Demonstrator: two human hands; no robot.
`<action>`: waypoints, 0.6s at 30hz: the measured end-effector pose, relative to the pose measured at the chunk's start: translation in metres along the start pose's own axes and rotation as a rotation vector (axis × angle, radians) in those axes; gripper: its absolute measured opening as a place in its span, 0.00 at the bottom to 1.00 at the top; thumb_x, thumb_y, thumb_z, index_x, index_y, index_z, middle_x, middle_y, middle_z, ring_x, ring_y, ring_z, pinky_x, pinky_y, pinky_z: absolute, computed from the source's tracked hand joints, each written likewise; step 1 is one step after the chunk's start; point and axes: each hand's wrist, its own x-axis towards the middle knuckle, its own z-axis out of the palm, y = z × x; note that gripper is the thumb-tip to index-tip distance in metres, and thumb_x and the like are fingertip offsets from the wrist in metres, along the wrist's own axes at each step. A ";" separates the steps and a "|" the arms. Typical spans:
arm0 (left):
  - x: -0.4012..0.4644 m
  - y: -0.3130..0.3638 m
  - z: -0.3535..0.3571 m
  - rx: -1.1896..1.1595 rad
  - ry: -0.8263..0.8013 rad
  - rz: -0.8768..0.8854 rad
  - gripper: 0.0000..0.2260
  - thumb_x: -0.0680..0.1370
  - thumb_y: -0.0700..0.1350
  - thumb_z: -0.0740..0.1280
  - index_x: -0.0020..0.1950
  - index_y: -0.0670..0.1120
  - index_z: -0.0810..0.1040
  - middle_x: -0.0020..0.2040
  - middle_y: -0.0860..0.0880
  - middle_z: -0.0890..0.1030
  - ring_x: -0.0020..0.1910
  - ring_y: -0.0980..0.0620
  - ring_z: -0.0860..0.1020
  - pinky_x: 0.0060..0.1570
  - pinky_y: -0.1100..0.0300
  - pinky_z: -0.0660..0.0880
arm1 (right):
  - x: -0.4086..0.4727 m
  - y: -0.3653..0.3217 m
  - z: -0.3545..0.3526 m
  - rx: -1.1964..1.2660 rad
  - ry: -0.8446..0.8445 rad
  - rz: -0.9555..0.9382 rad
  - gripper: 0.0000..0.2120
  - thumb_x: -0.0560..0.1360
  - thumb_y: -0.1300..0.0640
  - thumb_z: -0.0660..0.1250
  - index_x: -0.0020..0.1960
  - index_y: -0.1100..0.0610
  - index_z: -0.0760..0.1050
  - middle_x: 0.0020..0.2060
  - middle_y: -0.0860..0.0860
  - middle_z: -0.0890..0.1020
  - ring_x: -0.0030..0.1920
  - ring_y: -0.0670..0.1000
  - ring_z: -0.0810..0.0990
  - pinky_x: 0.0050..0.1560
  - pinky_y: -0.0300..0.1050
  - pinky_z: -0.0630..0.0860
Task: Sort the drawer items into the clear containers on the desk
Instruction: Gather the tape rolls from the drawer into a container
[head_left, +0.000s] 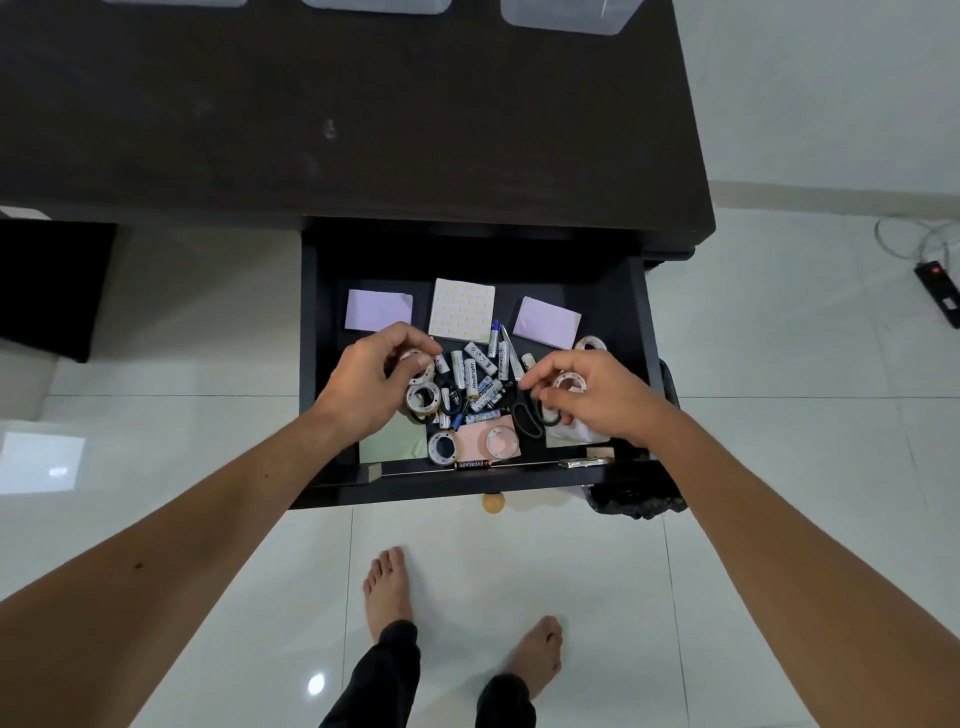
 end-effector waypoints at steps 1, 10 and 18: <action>0.001 0.000 -0.002 0.034 -0.038 0.026 0.10 0.85 0.41 0.66 0.56 0.56 0.83 0.54 0.54 0.85 0.55 0.53 0.82 0.59 0.55 0.80 | 0.001 0.000 0.002 -0.060 -0.037 -0.011 0.10 0.80 0.59 0.73 0.54 0.45 0.86 0.47 0.50 0.86 0.48 0.56 0.85 0.49 0.49 0.85; 0.006 0.005 -0.018 0.104 -0.294 -0.008 0.07 0.86 0.51 0.64 0.58 0.58 0.83 0.60 0.57 0.81 0.61 0.57 0.80 0.63 0.55 0.77 | 0.015 -0.006 0.027 -0.340 -0.183 -0.015 0.17 0.71 0.55 0.83 0.58 0.47 0.87 0.52 0.41 0.87 0.54 0.40 0.83 0.56 0.34 0.77; 0.004 0.006 -0.017 0.305 -0.398 -0.051 0.25 0.73 0.48 0.81 0.68 0.57 0.78 0.47 0.55 0.80 0.46 0.57 0.78 0.49 0.58 0.75 | 0.016 0.003 0.028 -0.417 -0.207 -0.010 0.17 0.70 0.53 0.83 0.58 0.48 0.87 0.48 0.40 0.83 0.49 0.39 0.80 0.48 0.31 0.71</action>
